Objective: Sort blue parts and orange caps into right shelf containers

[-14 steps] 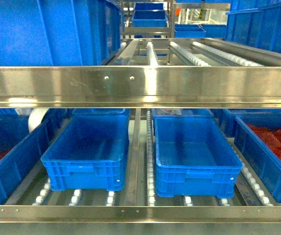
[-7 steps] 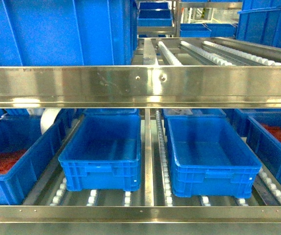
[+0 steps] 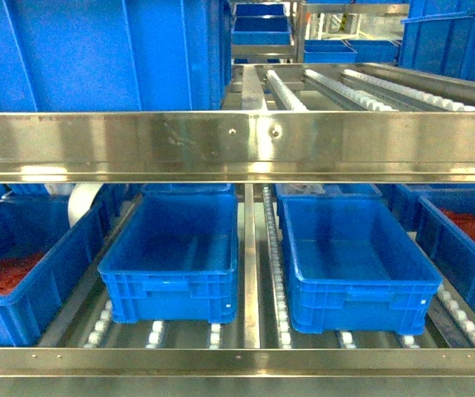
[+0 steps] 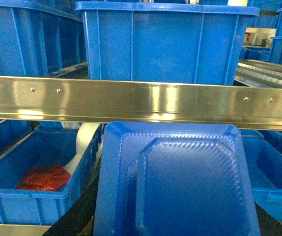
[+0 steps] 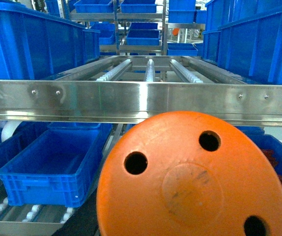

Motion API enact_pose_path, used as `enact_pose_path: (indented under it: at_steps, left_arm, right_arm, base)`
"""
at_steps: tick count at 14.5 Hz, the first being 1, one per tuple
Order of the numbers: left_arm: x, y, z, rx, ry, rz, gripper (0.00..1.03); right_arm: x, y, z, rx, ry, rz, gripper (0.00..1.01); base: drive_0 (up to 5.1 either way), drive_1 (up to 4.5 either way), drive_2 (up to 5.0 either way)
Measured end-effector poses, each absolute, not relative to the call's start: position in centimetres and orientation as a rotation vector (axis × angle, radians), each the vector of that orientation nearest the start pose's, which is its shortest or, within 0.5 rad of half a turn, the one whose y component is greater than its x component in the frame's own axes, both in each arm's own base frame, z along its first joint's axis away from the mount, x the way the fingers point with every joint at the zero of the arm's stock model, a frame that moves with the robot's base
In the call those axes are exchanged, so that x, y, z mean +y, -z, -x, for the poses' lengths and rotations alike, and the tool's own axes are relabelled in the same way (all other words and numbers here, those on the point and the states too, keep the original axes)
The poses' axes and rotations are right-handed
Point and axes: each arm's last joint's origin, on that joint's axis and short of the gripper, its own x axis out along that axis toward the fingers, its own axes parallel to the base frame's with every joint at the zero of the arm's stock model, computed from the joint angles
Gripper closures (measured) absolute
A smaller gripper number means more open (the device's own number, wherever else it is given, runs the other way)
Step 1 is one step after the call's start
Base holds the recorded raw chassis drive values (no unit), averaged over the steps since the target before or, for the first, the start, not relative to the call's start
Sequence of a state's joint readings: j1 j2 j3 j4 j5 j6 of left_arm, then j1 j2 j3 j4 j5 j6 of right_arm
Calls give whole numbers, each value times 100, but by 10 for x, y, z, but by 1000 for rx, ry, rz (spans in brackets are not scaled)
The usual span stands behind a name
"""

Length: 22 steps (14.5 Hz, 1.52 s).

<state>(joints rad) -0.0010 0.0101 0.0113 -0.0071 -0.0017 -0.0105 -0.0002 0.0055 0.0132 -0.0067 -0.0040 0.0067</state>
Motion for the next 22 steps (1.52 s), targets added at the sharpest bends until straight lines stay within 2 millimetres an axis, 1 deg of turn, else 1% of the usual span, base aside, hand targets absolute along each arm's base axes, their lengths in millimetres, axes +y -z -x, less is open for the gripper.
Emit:
enact_pose_path:
  at_steps: [22]
  left_arm:
    - [0, -166, -98, 6, 1, 10, 61]
  right_arm:
    - [0, -167, -97, -1, 0, -6, 56]
  base:
    - [0, 0, 0]
